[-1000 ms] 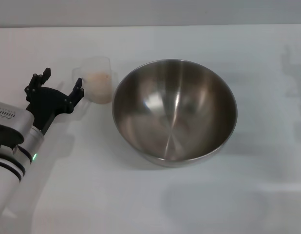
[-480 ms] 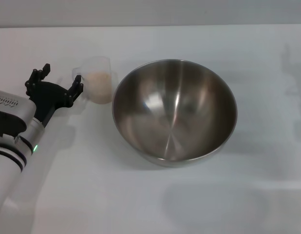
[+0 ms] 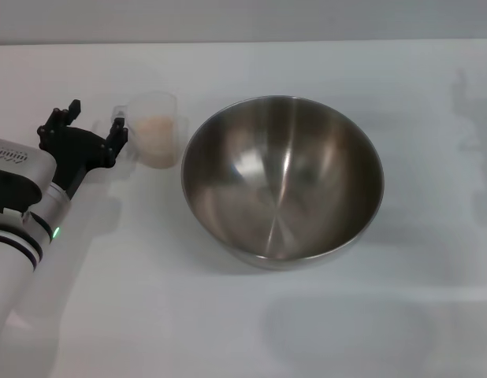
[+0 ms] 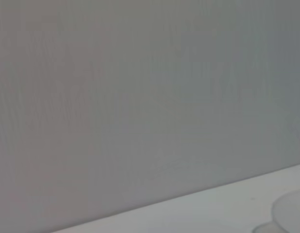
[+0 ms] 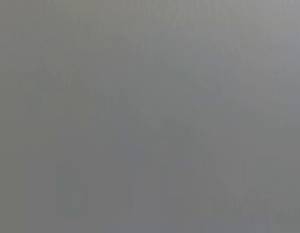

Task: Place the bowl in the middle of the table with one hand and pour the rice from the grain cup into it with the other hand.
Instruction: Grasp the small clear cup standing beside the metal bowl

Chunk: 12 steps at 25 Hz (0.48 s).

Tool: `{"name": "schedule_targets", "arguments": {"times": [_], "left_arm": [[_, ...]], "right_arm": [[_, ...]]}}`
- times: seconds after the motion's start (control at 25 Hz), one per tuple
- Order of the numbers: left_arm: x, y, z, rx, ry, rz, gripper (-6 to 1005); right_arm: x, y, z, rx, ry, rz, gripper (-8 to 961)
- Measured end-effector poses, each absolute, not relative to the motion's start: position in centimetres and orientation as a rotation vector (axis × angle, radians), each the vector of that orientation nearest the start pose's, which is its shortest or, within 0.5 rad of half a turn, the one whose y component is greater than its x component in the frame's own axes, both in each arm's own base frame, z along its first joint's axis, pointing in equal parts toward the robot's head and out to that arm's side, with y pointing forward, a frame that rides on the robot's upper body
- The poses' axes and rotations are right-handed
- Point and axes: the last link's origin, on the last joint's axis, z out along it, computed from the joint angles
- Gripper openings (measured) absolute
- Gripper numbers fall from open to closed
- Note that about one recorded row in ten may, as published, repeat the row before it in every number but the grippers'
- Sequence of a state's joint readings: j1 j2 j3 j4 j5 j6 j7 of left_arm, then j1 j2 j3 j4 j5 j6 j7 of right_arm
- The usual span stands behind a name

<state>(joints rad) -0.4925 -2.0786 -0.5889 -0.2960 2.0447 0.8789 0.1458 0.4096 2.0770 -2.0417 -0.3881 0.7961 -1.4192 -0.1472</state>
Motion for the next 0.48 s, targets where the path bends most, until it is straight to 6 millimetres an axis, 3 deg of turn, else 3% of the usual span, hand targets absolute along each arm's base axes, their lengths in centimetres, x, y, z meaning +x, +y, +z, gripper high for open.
{"name": "schedule_targets", "arguments": {"times": [0.32, 0.48], "left_arm": [[-30.55, 34.63, -6.99, -1.832, -0.502, -0.43, 562], [-30.27, 34.69, -7.11, -1.836, -0.499, -0.439, 418]], "right_arm": [[26.8, 34.25, 3.82, -1.269, 0.164, 0.855, 502], [26.8, 34.25, 3.82, -1.269, 0.163, 0.855, 502]]}}
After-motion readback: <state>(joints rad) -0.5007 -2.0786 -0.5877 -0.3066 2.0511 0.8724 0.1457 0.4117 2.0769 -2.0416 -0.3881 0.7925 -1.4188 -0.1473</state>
